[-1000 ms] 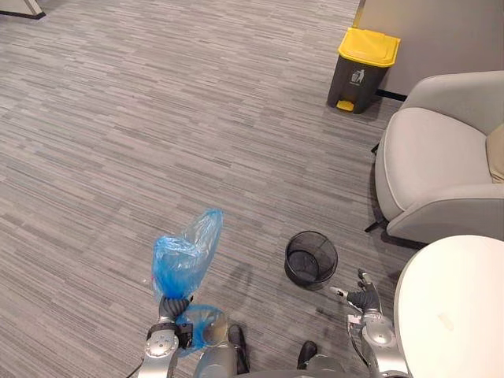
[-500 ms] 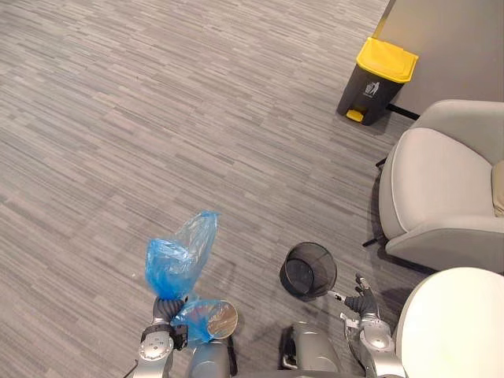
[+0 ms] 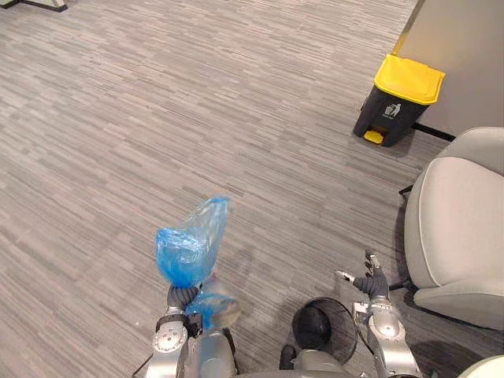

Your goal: Gather rubbish on tea table into small bin, then transfer packed bag to large trash can.

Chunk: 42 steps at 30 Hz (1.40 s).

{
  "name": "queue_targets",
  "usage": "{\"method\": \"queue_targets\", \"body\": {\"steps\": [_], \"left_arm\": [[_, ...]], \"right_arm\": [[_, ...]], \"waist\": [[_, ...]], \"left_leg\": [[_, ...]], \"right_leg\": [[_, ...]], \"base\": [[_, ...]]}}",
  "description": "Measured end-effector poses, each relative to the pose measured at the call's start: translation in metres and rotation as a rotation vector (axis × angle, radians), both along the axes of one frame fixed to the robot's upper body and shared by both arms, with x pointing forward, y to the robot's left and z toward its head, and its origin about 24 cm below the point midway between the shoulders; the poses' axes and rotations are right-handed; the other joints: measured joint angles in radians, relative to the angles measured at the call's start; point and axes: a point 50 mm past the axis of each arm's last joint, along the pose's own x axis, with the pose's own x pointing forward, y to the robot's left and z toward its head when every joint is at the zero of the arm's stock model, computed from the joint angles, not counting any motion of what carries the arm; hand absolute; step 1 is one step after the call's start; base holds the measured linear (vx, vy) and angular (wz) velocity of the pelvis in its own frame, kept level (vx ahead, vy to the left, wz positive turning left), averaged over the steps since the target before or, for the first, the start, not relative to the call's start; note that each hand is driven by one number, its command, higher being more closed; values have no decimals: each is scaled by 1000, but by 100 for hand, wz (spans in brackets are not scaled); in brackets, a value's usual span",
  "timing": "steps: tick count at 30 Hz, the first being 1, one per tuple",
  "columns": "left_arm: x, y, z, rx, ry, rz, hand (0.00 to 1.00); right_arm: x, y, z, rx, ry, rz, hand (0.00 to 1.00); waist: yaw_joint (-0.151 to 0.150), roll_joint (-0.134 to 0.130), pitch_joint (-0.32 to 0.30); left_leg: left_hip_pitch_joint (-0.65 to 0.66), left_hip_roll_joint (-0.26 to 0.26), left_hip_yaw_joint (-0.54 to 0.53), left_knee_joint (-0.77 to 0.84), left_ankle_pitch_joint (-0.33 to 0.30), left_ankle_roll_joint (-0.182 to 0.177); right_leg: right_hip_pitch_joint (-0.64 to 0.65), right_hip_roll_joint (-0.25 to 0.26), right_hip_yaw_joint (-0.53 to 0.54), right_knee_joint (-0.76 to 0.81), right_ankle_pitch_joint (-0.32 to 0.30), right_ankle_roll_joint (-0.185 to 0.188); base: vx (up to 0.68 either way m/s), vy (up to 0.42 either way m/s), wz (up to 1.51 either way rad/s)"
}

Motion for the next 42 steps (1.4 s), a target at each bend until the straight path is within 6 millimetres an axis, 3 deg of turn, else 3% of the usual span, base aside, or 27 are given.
{"method": "queue_targets", "body": {"steps": [2, 3, 4, 6, 9, 11, 13, 14, 16, 18, 20, 21, 22, 24, 25, 26, 27, 28, 30, 32, 34, 36, 37, 38, 39, 41, 42], "left_arm": [[0, -4, 0, -15, -5, 6, 100], [-2, -14, 0, -49, -9, 10, 100], [1, -8, -1, -27, 2, 3, 100], [8, -8, 3, -20, -18, -10, 100], [9, -11, 6, -5, -28, -45, 100], [2, -12, 1, -1, 0, -62, 100], [0, -11, 1, 9, 7, -71, 100], [1, -12, 1, 15, 5, -84, 100], [3, -6, 4, 39, -2, -87, 100], [4, -2, 5, 55, -6, -84, 100], [3, 4, 2, 73, 13, -71, 100], [2, 2, -10, 54, 71, -65, 100], [0, 4, -13, 53, 87, -56, 100], [5, 2, -12, 44, 79, -52, 100], [9, -3, -11, 29, 65, -54, 100], [11, -6, -10, 21, 56, -55, 100], [11, -9, -8, 9, 41, -51, 100], [8, -10, -6, 4, 31, -50, 100], [4, -16, -8, -24, 34, -53, 100], [4, -19, -7, -40, 28, -49, 100], [2, -15, -4, -37, 16, -30, 100], [0, -10, -4, -36, 16, -5, 100], [0, -8, -3, -35, 12, 4, 100], [1, -13, -2, -51, 3, 4, 100], [0, -11, -4, -49, 13, 8, 100], [3, -6, -3, -31, 10, 1, 100], [3, -6, -3, -28, 9, 1, 100]], "right_arm": [[-2, 0, -1, 3, 3, -5, 0], [-5, -3, -1, -7, 9, -8, 0], [-8, 8, -9, 37, 43, -11, 0], [-17, 12, -15, 55, 70, -20, 0], [-21, 9, -16, 50, 83, -30, 0], [-20, 10, -17, 51, 83, -26, 0], [-20, 11, -17, 50, 89, -24, 0], [-21, 12, -20, 53, 103, -21, 0], [-21, 16, -23, 54, 118, -12, 0], [-20, 17, -24, 47, 124, -4, 0], [-15, 16, -29, 42, 147, 10, 0], [-15, 10, -37, 25, 201, 19, 0], [-10, 6, -37, 5, 208, 26, 0], [-9, 2, -37, 2, 208, 11, 0], [-15, -6, -38, -12, 221, -9, 0], [-21, -8, -40, -13, 236, -15, 0], [-27, -7, -40, -13, 232, -16, 0], [-31, -3, -38, -7, 219, -14, 0], [-26, -3, -29, -16, 174, -6, 0], [-13, 2, -20, -5, 115, 1, 0], [-10, 5, -19, 8, 108, 1, 0], [-6, 6, -17, 8, 96, 3, 0], [-5, 5, -15, 7, 90, 1, 0], [-5, -4, -12, -21, 82, -9, 0], [-5, 0, -16, -1, 97, -12, 0], [-6, 6, -19, 22, 107, -9, 0], [-7, 6, -19, 23, 107, -10, 0]], "waist": [[11, 5, -3], [21, 48, -15], [16, -4, -24], [13, -31, -37], [9, -36, -40], [11, -36, -39], [8, -37, -40], [-3, -36, -40], [-15, -34, -38], [-18, -36, -40], [-26, -55, -52], [-41, -25, -58], [-42, -4, -66], [-47, 5, -62], [-51, 16, -60], [-56, 17, -57], [-59, 20, -59], [-58, 5, -69], [-36, 49, -75], [-14, 53, -74], [11, 37, -65], [28, 29, -59], [37, 29, -56], [43, 68, -67], [40, 34, -52], [38, -14, -60], [40, -19, -60]], "left_leg": [[-11, -2, -40, -207, 32, -34], [31, 34, -68, -418, 241, -78], [37, -8, -20, -385, 203, -48], [37, -22, 5, -343, 154, -28], [74, -42, 59, -305, 77, -12], [151, -52, 124, -338, 52, -9], [204, -69, 155, -369, 36, -3], [247, -75, 170, -398, 22, 1], [288, -75, 173, -432, 10, -13], [338, -71, 185, -485, 3, -35], [380, -68, 199, -503, 7, -83], [402, -53, 138, -511, -2, -101], [386, -45, 83, -506, 25, -89], [396, -75, 25, -593, 31, -91], [425, -75, 16, -623, 134, -89], [446, -73, 27, -592, 144, -97], [443, -51, 26, -463, 156, -109], [396, -15, 33, -271, 164, -99], [304, 71, 16, -12, 211, -86], [169, 81, 8, 145, 119, -46], [78, 64, 2, 115, 54, -16], [12, 44, -8, 13, 34, -20], [-16, 22, -25, -84, 38, -25], [-8, 5, -80, -351, 119, -52], [11, -27, -56, -339, 159, -52], [21, -82, -41, -348, 130, -13], [21, -87, -31, -330, 112, -4]], "right_leg": [[1, -33, 37, 31, -33, 55], [1, -21, 43, 61, -83, 133], [-1, -82, 63, 62, -117, 161], [8, -109, 72, 34, -104, 159], [13, -145, 124, 51, -90, 171], [-84, -169, 180, 275, -86, 186], [-180, -188, 199, 474, -29, 247], [-245, -191, 197, 602, -7, 231], [-315, -171, 149, 670, -73, 185], [-438, -133, 37, 648, -123, 126], [-508, -92, -69, 486, -80, 81], [-463, -50, -106, 395, -32, -4], [-449, -22, -106, 361, -21, -20], [-408, -22, -109, 323, -22, -21], [-369, -26, -132, 341, -24, -22], [-357, -37, -162, 387, -29, -30], [-331, -42, -194, 398, -56, 7], [-246, -26, -210, 274, -73, -19], [-167, 27, -187, 202, -80, -22], [-105, 37, -113, 129, -79, -20], [-37, 25, -51, 74, -72, -7], [-10, -2, -14, 70, -82, 13], [2, -23, 9, 74, -104, 51], [4, -23, 37, 96, -147, 124], [19, -55, 71, 98, -171, 146], [22, -94, 92, 52, -151, 145], [28, -105, 94, 46, -150, 145]], "base": [[269, 341, -95], [311, 447, -90], [255, 375, -70], [254, 265, -40], [218, 199, -51], [199, 121, -68], [188, 19, -37], [237, -2, -31], [261, -54, -21], [346, -135, -19], [386, -154, -11], [593, -133, -26], [582, -113, -29], [357, -65, -8], [278, -32, 27], [340, -70, 40], [315, -119, 24], [311, -135, -8], [351, 12, -68], [355, 121, -86], [397, 204, -86], [322, 251, -80], [366, 387, -75], [422, 474, -69], [424, 452, -40], [307, 222, -7], [407, 229, -17]]}}
